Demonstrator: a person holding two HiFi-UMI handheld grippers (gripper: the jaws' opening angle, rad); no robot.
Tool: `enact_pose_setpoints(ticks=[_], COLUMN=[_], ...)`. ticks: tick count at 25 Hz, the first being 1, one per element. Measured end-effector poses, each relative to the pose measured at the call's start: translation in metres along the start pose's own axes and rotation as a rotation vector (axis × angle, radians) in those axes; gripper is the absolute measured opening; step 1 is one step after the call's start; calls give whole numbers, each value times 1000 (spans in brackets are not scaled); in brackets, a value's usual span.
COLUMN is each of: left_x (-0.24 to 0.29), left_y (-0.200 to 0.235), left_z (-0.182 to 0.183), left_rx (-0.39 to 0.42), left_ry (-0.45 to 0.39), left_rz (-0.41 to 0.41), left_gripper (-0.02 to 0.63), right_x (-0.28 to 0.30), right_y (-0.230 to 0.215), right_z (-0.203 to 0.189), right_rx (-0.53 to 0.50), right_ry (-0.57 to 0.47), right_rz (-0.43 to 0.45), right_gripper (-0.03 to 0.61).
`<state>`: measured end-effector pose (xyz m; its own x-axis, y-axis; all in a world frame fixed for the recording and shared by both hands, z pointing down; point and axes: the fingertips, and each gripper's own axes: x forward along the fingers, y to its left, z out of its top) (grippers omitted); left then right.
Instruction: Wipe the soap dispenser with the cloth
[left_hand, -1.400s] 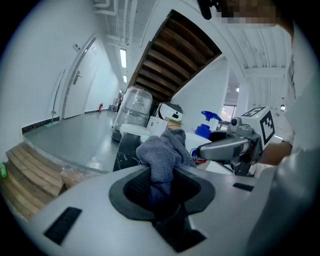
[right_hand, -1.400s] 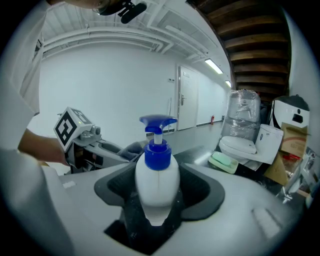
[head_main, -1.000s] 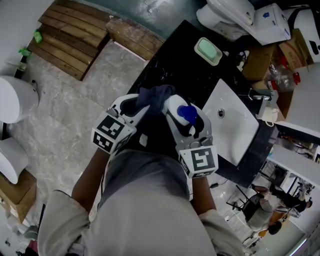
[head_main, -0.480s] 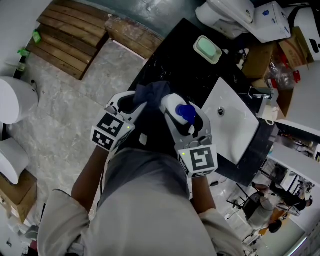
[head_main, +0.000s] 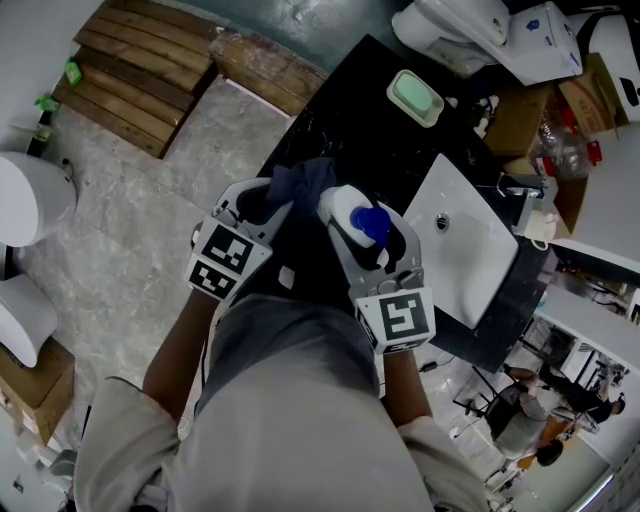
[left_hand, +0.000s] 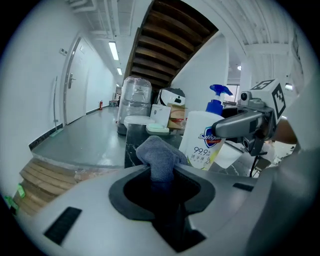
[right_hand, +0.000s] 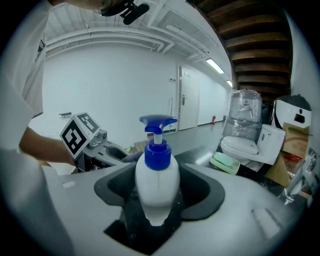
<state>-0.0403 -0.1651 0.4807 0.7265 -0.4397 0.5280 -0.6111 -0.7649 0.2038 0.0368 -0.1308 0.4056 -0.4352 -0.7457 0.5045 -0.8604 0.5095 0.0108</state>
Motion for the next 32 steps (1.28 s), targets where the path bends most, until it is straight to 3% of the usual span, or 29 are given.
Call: enact_pose_setpoints(ticks=[32], left_x=[-13], left_y=[-40], left_z=[40], left_rx=[42], left_ry=[-113], left_rz=[-107], left_gripper=[101], right_x=[2], right_y=[0], right_z=[1], right_rx=[6], right_ry=[-12], right_rz=[0], right_gripper=[250])
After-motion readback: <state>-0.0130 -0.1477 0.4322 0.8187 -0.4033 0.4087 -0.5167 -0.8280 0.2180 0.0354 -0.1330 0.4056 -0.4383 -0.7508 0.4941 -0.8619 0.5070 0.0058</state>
